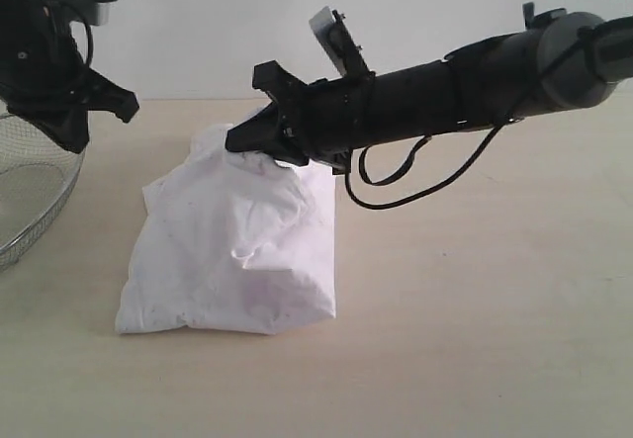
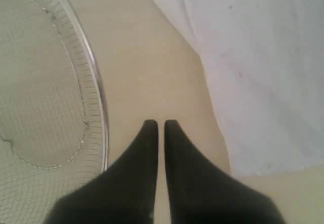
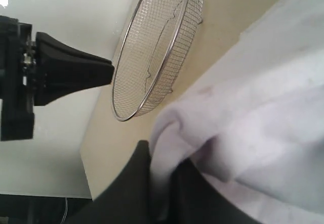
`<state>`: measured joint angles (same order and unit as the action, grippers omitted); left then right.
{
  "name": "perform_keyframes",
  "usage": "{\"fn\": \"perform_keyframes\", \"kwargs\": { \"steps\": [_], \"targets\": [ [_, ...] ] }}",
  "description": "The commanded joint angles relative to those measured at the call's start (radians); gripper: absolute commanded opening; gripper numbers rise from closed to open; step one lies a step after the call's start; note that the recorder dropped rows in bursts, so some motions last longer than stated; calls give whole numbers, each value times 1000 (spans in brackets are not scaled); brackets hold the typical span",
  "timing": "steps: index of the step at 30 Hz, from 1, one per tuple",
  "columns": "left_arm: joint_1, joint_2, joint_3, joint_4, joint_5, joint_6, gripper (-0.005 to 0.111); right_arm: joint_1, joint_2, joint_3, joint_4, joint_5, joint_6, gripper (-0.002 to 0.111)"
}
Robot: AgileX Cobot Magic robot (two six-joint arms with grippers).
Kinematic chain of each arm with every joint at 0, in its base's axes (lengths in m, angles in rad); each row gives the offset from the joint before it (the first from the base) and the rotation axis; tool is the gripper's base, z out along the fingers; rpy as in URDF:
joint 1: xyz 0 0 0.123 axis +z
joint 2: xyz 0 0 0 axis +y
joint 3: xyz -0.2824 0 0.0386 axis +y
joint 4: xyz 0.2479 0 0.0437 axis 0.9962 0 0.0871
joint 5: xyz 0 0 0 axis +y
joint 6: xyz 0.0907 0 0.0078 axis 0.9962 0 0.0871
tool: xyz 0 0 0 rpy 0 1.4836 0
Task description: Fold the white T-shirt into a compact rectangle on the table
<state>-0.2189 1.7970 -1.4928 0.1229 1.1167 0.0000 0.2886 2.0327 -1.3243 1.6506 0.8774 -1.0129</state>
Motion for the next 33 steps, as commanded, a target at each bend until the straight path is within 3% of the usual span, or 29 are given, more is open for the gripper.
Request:
{"fn": "perform_keyframes", "kwargs": {
  "steps": [1, 19, 22, 25, 26, 27, 28, 33],
  "targets": [
    [36, -52, 5, -5, 1, -8, 4, 55, 25, -48, 3, -38, 9, 0],
    [38, -61, 7, -60, 17, 19, 4, 223, 156, -143, 21, -250, 28, 0],
    [38, -63, 29, -63, 9, 19, 4, 223, 183, -143, 44, -217, 32, 15],
    [38, -63, 61, -63, -2, 19, 4, 223, 194, -143, 47, -195, 32, 53],
    [38, -63, 70, -63, -11, 19, 4, 223, 194, -143, 45, -184, 30, 71],
    [38, -63, 76, -68, -19, 19, 4, 223, 194, -145, 45, -166, 30, 77],
    [38, -63, 79, -73, -22, 19, 4, 223, 194, -152, 45, -137, 24, 78],
    [38, -63, 78, -116, -26, 54, 4, 223, 188, -173, 40, -69, 11, 58]
  ]
}}
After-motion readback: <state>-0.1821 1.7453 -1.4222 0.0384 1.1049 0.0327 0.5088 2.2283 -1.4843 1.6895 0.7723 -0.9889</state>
